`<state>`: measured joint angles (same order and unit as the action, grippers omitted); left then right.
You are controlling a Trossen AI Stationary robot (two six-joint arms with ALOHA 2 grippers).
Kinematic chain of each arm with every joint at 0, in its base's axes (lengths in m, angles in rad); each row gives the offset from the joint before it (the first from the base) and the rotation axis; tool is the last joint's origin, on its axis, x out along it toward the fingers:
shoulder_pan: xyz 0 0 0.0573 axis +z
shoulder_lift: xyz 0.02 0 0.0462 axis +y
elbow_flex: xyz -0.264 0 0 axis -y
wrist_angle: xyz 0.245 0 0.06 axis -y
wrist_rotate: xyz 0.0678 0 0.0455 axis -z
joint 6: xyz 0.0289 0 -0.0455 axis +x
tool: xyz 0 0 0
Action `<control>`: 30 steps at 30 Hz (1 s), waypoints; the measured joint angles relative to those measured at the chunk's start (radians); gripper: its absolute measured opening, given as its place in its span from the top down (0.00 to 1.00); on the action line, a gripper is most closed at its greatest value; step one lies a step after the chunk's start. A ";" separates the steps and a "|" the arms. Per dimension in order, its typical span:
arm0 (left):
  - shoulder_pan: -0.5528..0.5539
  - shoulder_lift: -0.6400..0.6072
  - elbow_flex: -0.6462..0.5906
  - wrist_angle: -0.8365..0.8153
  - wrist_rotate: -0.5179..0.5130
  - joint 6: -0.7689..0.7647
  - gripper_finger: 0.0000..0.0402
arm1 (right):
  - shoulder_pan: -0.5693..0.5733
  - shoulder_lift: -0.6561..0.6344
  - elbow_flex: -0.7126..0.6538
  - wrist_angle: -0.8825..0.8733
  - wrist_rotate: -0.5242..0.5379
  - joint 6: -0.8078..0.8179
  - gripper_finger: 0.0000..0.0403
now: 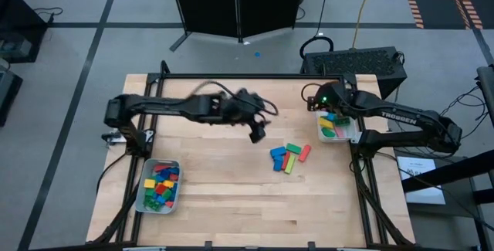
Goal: Sort blocks by size
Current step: Put the blue block into the white bin
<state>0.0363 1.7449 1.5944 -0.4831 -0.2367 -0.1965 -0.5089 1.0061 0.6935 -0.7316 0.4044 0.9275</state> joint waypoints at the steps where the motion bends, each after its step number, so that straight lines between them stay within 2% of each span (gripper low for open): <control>1: -0.003 0.032 0.000 0.008 0.009 -0.007 0.32 | 0.000 0.000 0.018 0.005 -0.009 -0.017 0.33; 10: -0.057 0.308 0.000 0.144 0.030 -0.022 0.32 | 0.000 0.000 0.137 0.004 -0.011 -0.129 0.34; 13: -0.074 0.366 -0.002 0.154 0.076 -0.064 0.32 | 0.000 0.000 0.148 0.004 -0.010 -0.159 0.35; 20: -0.112 0.421 0.000 0.239 0.074 -0.085 0.32 | -0.001 0.000 0.149 0.001 -0.009 -0.186 0.35; 24: -0.105 0.449 0.001 0.285 0.033 -0.085 0.32 | -0.003 0.000 0.149 0.000 -0.008 -0.204 0.35; 30: -0.093 0.481 0.000 0.265 -0.029 -0.101 0.32 | -0.002 0.000 0.149 -0.007 -0.011 -0.215 0.35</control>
<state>-0.0571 2.2257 1.5944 -0.2184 -0.2661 -0.2976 -0.5114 1.0065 0.8421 -0.7385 0.3931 0.7122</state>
